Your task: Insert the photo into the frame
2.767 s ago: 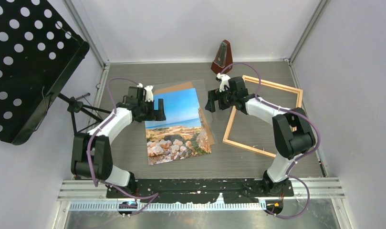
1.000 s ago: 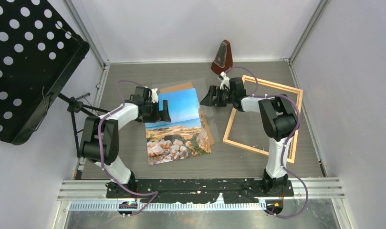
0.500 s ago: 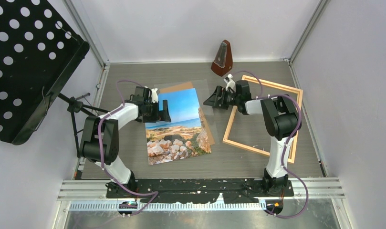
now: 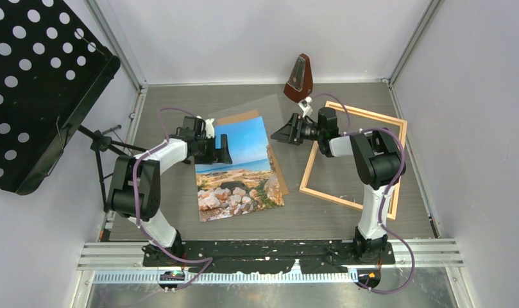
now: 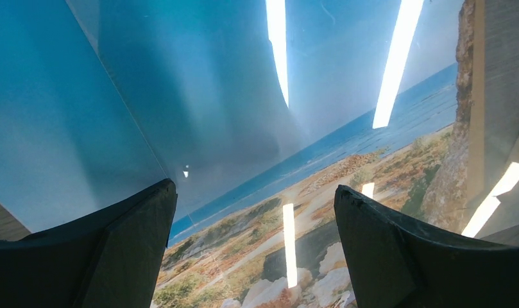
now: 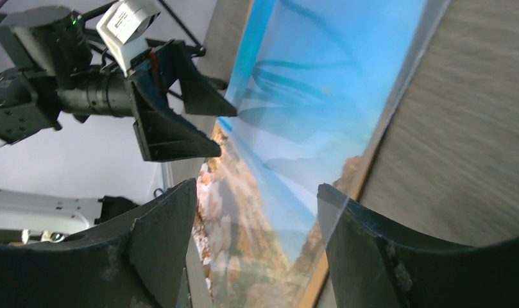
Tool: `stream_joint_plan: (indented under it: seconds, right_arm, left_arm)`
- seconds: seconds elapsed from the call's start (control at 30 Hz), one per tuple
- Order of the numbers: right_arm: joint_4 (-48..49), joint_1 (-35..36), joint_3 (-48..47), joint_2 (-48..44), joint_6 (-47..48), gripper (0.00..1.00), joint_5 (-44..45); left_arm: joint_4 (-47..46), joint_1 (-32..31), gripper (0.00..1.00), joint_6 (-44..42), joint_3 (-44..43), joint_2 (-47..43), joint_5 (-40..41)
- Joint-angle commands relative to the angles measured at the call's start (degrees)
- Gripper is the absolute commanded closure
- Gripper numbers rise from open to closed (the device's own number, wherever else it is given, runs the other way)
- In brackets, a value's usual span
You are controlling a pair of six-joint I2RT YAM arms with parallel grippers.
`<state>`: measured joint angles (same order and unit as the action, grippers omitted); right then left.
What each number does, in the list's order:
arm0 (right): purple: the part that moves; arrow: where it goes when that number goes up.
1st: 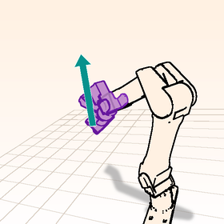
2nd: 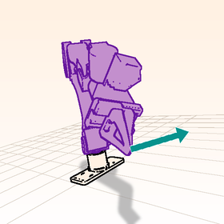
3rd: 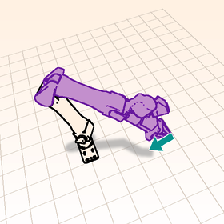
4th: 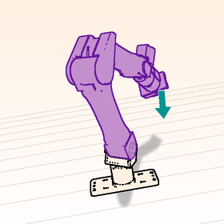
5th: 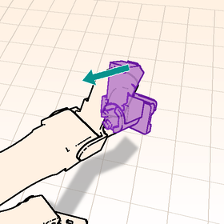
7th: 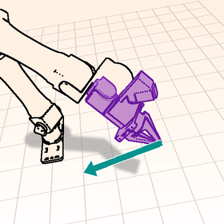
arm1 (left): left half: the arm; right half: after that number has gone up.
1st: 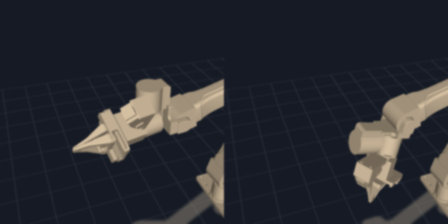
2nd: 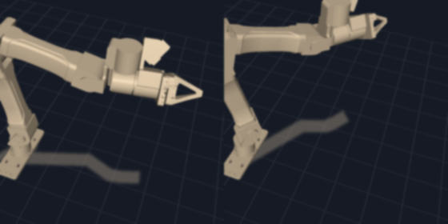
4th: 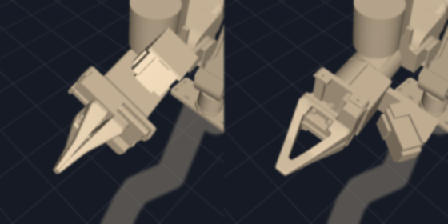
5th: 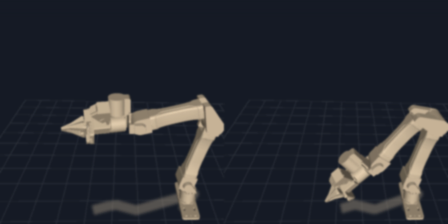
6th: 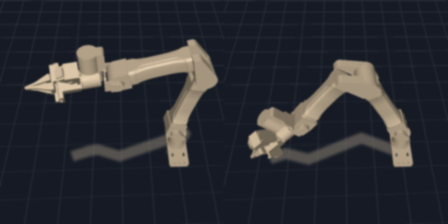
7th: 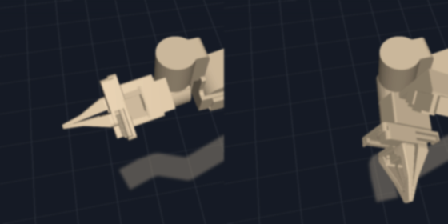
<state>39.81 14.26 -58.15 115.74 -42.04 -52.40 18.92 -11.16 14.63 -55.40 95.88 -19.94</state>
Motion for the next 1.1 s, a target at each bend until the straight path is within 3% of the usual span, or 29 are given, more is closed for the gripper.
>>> stream_joint_plan:
  seconds: [0.0,0.37,0.7,0.97,1.0,1.07]
  right_arm:
    - [4.47,1.33,0.37,-3.15,-2.62,0.26,-5.74]
    - [-6.3,1.59,-1.07,-3.6,5.0,0.45,-3.77]
    - [-16.6,1.42,-3.56,-5.98,10.52,0.92,-1.35]
    - [-21.6,0.21,-1.25,-13.04,12.66,0.94,2.97]
    - [-21.56,-0.18,-0.12,-20.81,12.42,0.94,3.59]
    - [-20.72,-1.01,1.63,-17.47,11.84,0.94,4.0]
  left_arm:
    - [-1.32,-1.21,0.05,-0.03,0.01,1.58,-3.81]
    - [-1.95,-1.52,0.05,-0.38,0.19,1.02,-4.63]
    - [-2.24,-1.5,0.04,-1.29,0.22,-2.25,-4.93]
    - [-1.91,-1.42,0.0,-2.82,-0.38,-8.22,-5.53]
    - [-1.92,-1.44,0.0,-3.11,-0.45,-9.07,-5.61]
    - [-1.94,-1.42,0.0,-3.94,-0.65,-10.78,-5.94]
